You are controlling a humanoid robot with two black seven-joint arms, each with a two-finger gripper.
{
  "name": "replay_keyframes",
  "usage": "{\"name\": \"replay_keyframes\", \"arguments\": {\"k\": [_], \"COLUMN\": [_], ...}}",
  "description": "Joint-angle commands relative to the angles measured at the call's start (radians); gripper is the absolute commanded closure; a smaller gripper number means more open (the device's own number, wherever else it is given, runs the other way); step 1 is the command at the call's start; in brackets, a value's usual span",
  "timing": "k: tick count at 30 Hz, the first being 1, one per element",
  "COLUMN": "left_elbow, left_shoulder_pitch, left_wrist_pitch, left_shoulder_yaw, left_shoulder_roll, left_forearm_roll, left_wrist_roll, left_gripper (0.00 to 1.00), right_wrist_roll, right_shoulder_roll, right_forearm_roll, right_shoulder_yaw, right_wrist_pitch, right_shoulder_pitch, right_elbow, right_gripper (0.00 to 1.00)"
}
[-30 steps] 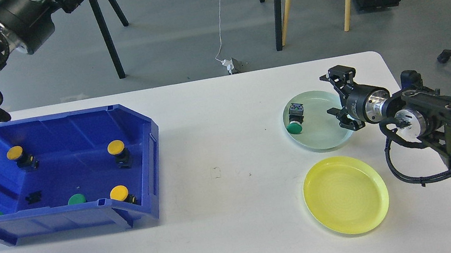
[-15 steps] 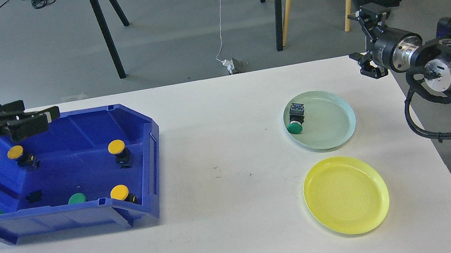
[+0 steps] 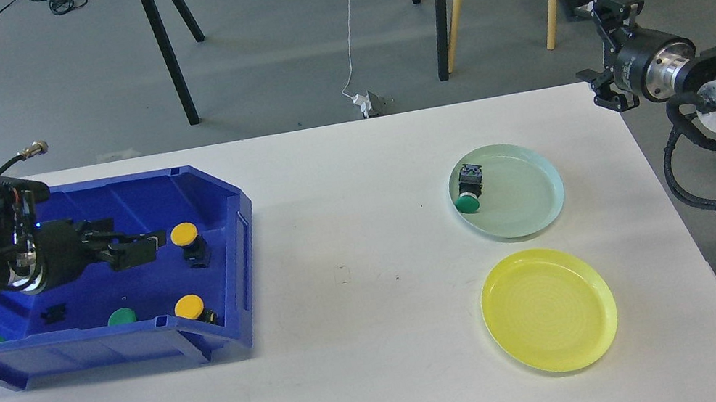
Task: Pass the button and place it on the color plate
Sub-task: 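Lower the left gripper into the bin and grasp a yellow button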
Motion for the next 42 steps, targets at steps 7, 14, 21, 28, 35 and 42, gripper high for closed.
{"name": "replay_keyframes", "arguments": {"k": [7, 14, 21, 28, 35, 42], "left_elbow": [0.133, 0.183, 0.256, 0.26, 0.263, 0.26], "left_shoulder_pitch": [0.041, 0.04, 0.038, 0.04, 0.034, 0.035], "left_wrist_pitch": [0.017, 0.016, 0.025, 0.028, 0.028, 0.027], "left_shoulder_yaw": [0.001, -0.002, 0.0, 0.0, 0.001, 0.003], "left_shoulder_roll": [-0.159, -0.19, -0.241, -0.256, -0.265, -0.261], "left_forearm_roll": [0.002, -0.01, -0.012, -0.009, -0.004, -0.005], "left_wrist_roll": [0.002, 0.002, -0.003, 0.002, 0.003, 0.0], "left_gripper": [0.0, 0.0, 0.0, 0.1, 0.48, 0.76], "right_wrist_roll": [-0.002, -0.002, -0.002, -0.002, -0.002, -0.002], "right_shoulder_roll": [-0.004, -0.004, -0.003, -0.004, -0.004, -0.004], "right_forearm_roll": [-0.003, -0.005, -0.003, -0.005, -0.005, -0.005], "right_shoulder_yaw": [-0.006, -0.009, -0.009, -0.009, -0.009, -0.01], "right_wrist_pitch": [-0.003, -0.009, -0.011, -0.011, -0.009, -0.011], "right_shoulder_pitch": [-0.004, -0.011, -0.011, -0.012, -0.014, -0.017], "right_elbow": [-0.007, -0.009, -0.009, -0.009, -0.009, -0.01], "right_gripper": [0.02, 0.02, 0.02, 0.02, 0.02, 0.02]}}
